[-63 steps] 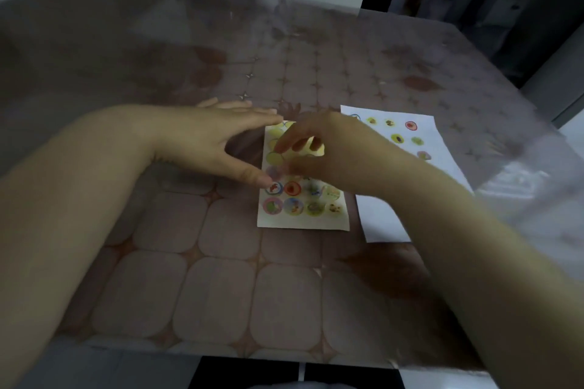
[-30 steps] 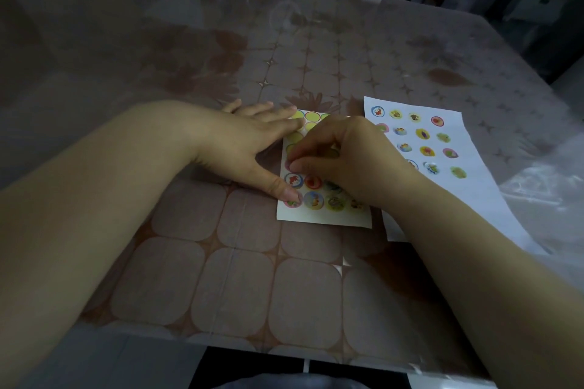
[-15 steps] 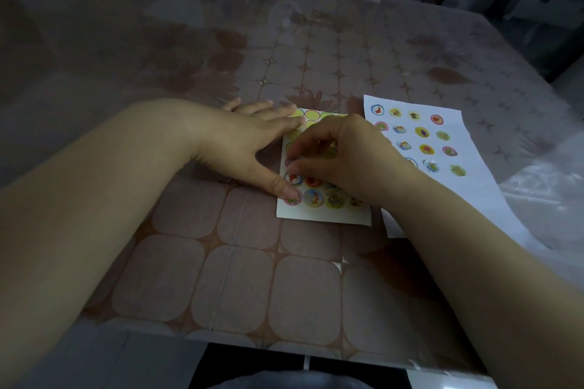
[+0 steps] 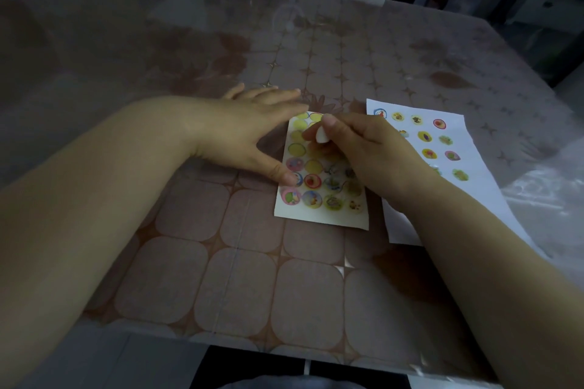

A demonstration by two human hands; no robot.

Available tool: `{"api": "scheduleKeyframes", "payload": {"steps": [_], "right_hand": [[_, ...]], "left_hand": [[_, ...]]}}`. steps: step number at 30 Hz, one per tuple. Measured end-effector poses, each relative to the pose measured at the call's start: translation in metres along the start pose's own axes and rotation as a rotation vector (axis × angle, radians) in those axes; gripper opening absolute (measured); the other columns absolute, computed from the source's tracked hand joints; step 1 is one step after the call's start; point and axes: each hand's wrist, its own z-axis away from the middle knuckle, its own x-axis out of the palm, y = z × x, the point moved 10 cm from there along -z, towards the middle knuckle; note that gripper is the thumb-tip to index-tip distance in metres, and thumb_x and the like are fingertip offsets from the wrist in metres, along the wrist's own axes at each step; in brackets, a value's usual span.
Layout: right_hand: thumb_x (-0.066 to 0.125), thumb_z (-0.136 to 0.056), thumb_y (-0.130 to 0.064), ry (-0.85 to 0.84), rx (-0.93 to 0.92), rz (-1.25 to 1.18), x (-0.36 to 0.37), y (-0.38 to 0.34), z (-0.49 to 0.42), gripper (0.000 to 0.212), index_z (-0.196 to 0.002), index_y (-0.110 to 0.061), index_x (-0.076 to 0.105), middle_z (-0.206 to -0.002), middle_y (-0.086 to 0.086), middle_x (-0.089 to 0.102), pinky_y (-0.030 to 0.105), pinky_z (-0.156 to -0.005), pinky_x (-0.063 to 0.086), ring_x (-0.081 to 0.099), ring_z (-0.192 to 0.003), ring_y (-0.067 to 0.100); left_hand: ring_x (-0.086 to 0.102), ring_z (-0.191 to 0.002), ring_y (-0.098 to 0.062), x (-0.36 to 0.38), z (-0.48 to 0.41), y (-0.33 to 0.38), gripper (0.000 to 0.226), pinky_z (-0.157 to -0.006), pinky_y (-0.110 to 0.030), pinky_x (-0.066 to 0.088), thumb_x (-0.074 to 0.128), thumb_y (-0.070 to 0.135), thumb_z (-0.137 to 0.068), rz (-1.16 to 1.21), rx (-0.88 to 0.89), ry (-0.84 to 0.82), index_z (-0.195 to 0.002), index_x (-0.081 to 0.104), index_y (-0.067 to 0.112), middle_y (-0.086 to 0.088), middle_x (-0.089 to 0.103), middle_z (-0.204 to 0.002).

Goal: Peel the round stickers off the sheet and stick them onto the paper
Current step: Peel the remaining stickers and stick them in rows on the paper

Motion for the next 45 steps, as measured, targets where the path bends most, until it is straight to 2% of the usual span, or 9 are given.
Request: {"api": "scheduleKeyframes", "payload": {"steps": [3,7,12,16,20,29,34,37,45], "right_hand": [[0.052,-0.091,-0.027,-0.015,-0.05,0.04,0.0,-0.005,0.002,0.028,-0.065,-0.031,0.06,-0.09,0.002,0.071,0.015,-0.062,0.043,0.06,-0.072,0.007],[0.062,-0.086,-0.025,-0.016,-0.087,0.074,-0.001,-0.01,0.004,0.012,-0.075,-0.026,0.065,-0.065,-0.011,0.063,0.005,-0.05,0.037,0.053,-0.052,-0.007],[0.071,-0.075,-0.032,0.04,-0.165,0.21,-0.001,-0.016,0.004,0.006,-0.072,-0.031,0.066,-0.076,-0.012,0.063,0.024,-0.067,0.049,0.059,-0.07,0.005],[0.075,-0.071,-0.031,0.044,-0.252,0.28,0.0,-0.025,0.006,0.013,-0.077,-0.02,0.072,-0.079,-0.008,0.059,0.037,-0.07,0.051,0.057,-0.069,0.008],[0.07,-0.076,-0.024,0.123,-0.354,0.312,-0.012,-0.033,0.009,0.007,-0.079,-0.018,0.072,-0.08,-0.004,0.061,0.031,-0.069,0.049,0.057,-0.069,0.009],[0.064,-0.075,-0.029,0.066,-0.412,0.538,0.007,-0.035,0.012,0.014,-0.073,-0.016,0.07,-0.075,-0.007,0.054,0.037,-0.055,0.046,0.051,-0.066,0.014],[0.067,-0.08,-0.024,-0.017,-0.324,0.466,0.008,-0.03,0.014,0.012,-0.074,-0.016,0.073,-0.082,-0.002,0.065,0.039,-0.067,0.047,0.057,-0.072,0.014],[0.053,-0.089,-0.032,-0.085,-0.274,0.469,0.009,-0.027,0.015,0.029,-0.078,-0.014,0.073,-0.084,0.0,0.067,0.04,-0.072,0.047,0.06,-0.078,0.017],[0.033,-0.094,-0.044,-0.018,-0.119,0.256,-0.011,-0.02,0.014,0.037,-0.09,-0.03,0.067,-0.077,-0.017,0.071,0.028,-0.08,0.05,0.065,-0.078,0.002]], "left_hand": [[-0.012,-0.143,-0.006,-0.005,0.001,-0.005,0.116,-0.116,-0.04,-0.008,0.043,0.077,-0.048,0.001,-0.003,0.031,-0.146,-0.003,0.037,0.015,-0.012,-0.155],[0.02,-0.136,-0.01,-0.018,0.005,-0.001,0.098,-0.112,-0.031,0.009,0.047,0.073,-0.048,0.025,0.037,0.114,-0.137,0.029,0.036,0.012,0.028,-0.144],[0.048,-0.104,-0.005,-0.024,0.005,0.004,0.064,-0.1,-0.029,0.029,0.045,0.079,-0.044,0.083,0.079,0.14,-0.096,0.048,0.04,0.02,0.054,-0.104],[0.044,-0.107,-0.005,-0.02,0.003,0.004,0.072,-0.097,-0.026,0.027,0.045,0.078,-0.043,0.079,0.064,0.133,-0.105,0.045,0.042,0.017,0.05,-0.108],[0.026,-0.107,-0.004,-0.018,0.003,0.006,0.087,-0.099,-0.03,0.024,0.044,0.074,-0.047,0.022,0.065,0.114,-0.131,0.032,0.052,0.016,0.031,-0.112],[0.021,-0.107,-0.004,-0.011,0.002,0.003,0.082,-0.097,-0.026,0.019,0.041,0.074,-0.049,0.017,0.051,0.07,-0.129,0.036,0.057,0.016,0.028,-0.115],[0.023,-0.108,-0.005,-0.009,0.001,0.002,0.08,-0.102,-0.029,0.02,0.041,0.075,-0.05,0.026,0.049,0.065,-0.127,0.035,0.059,0.015,0.029,-0.115],[0.026,-0.118,-0.009,-0.009,0.001,0.002,0.079,-0.104,-0.03,0.02,0.042,0.075,-0.051,0.038,0.044,0.065,-0.127,0.036,0.058,0.015,0.029,-0.117],[0.02,-0.132,-0.012,-0.009,0.001,0.003,0.065,-0.109,-0.031,0.016,0.056,0.064,-0.068,0.018,0.062,0.063,-0.129,0.036,0.055,0.014,0.026,-0.142]]}}
